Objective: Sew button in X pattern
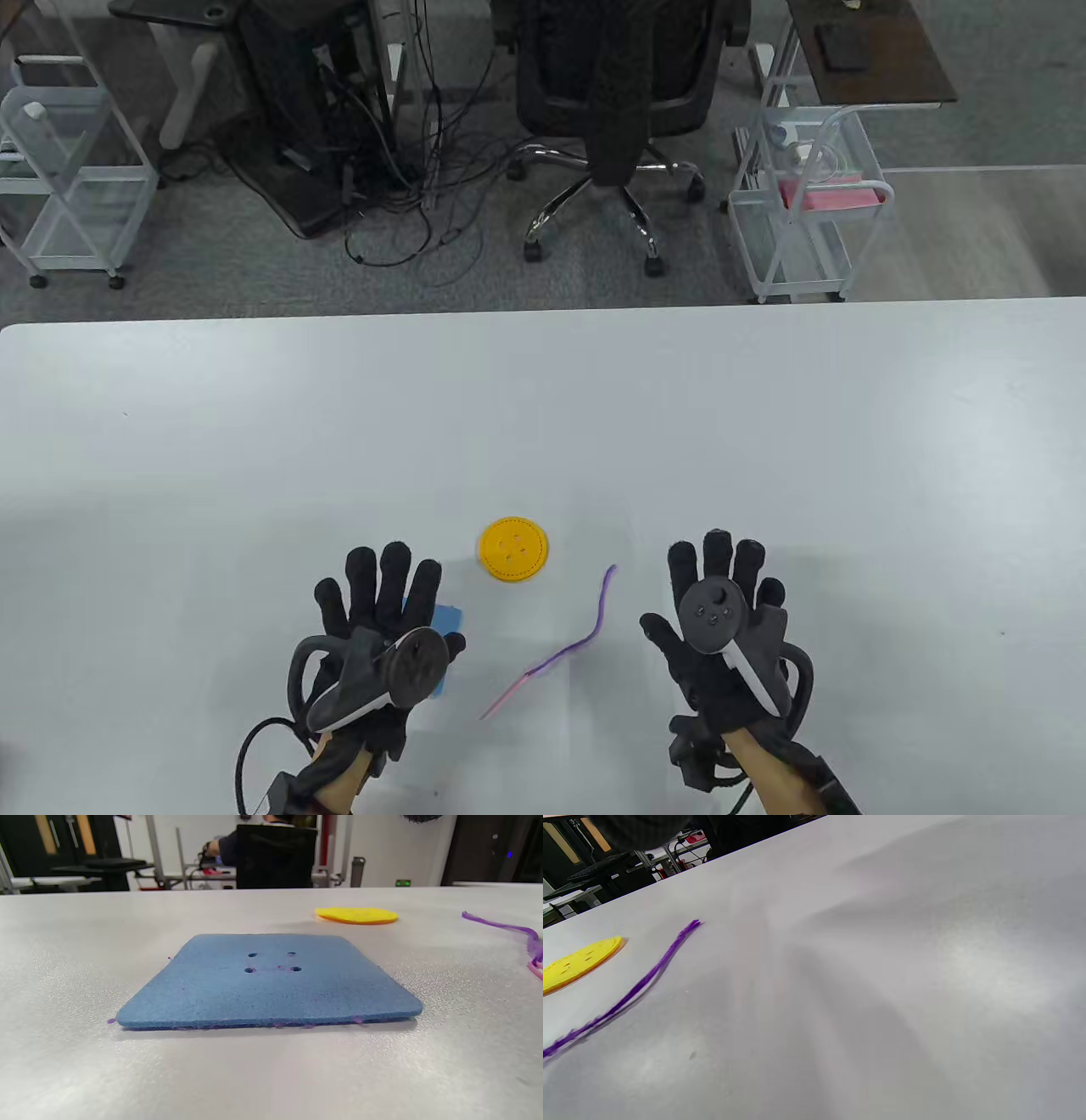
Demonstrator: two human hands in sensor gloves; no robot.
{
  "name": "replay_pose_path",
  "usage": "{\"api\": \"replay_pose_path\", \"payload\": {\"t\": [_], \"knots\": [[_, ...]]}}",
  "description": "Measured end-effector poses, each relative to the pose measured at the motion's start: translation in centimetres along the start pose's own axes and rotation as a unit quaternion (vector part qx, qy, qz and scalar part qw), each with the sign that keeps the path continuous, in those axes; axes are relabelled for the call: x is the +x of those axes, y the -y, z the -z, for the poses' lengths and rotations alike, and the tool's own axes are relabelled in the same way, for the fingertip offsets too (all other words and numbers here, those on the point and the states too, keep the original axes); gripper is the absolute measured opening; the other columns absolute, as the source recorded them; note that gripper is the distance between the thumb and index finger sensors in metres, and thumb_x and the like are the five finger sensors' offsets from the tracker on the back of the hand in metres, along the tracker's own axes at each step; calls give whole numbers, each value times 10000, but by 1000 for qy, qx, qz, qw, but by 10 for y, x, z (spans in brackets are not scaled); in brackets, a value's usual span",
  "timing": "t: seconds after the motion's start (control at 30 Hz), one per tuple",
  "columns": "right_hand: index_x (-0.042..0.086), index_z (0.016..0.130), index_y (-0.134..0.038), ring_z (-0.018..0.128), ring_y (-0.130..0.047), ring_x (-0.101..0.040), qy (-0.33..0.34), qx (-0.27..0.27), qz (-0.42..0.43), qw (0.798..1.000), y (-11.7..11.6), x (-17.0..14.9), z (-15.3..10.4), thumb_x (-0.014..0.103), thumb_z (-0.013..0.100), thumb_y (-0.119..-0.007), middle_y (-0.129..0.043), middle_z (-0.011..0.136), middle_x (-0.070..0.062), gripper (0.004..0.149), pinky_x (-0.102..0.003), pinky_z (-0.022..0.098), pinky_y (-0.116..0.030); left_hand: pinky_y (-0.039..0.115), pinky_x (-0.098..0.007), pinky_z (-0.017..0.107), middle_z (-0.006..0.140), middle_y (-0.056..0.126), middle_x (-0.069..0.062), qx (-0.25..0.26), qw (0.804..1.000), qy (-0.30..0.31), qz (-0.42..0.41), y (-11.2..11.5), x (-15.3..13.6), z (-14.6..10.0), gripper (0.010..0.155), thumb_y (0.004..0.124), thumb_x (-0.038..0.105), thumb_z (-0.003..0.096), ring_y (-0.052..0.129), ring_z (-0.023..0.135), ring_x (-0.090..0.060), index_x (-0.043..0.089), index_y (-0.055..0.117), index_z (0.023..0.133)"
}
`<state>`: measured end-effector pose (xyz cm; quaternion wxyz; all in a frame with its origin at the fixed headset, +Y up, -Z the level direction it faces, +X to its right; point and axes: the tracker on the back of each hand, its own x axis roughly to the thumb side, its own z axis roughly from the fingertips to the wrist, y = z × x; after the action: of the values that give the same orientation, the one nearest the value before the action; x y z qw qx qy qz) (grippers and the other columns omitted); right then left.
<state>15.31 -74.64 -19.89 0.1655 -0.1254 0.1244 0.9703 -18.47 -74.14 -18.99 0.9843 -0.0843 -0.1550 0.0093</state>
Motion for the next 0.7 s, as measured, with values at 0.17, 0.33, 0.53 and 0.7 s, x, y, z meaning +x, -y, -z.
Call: {"api": "replay_pose_path", "payload": {"t": [0.17, 0.33, 0.53, 0.7], "knots": [[541, 997, -17, 881, 398, -48, -6, 8, 3, 1000, -2, -2, 2, 597, 471, -604, 303, 964, 258, 790, -427, 734, 185, 143, -836, 576, 1150, 55, -354, 10, 1000, 5, -10, 1, -3, -5, 781, 470, 557, 611, 58, 977, -679, 80, 193, 1164], [541, 997, -14, 880, 399, -51, -2, 6, -2, 1000, -2, 0, 0, 598, 470, -603, 305, 964, 256, 792, -427, 732, 187, 143, -836, 577, 1149, 54, -354, 17, 1000, 7, -9, 1, -3, -5, 780, 471, 556, 611, 56, 977, -679, 81, 193, 1164], [541, 997, -7, 882, 400, -75, 6, 17, -17, 1000, -6, 2, 0, 608, 466, -597, 318, 963, 235, 796, -432, 731, 186, 143, -836, 577, 1149, 52, -357, 9, 1000, 12, -9, 3, -1, -4, 783, 471, 557, 611, 57, 976, -681, 77, 192, 1164], [539, 997, -1, 884, 398, -80, 9, 26, -24, 999, -10, 3, 0, 617, 461, -594, 319, 964, 229, 803, -436, 730, 184, 145, -837, 580, 1143, 43, -366, 4, 1000, 15, -11, 3, 0, -4, 780, 473, 558, 610, 60, 974, -686, 88, 191, 1164]]}}
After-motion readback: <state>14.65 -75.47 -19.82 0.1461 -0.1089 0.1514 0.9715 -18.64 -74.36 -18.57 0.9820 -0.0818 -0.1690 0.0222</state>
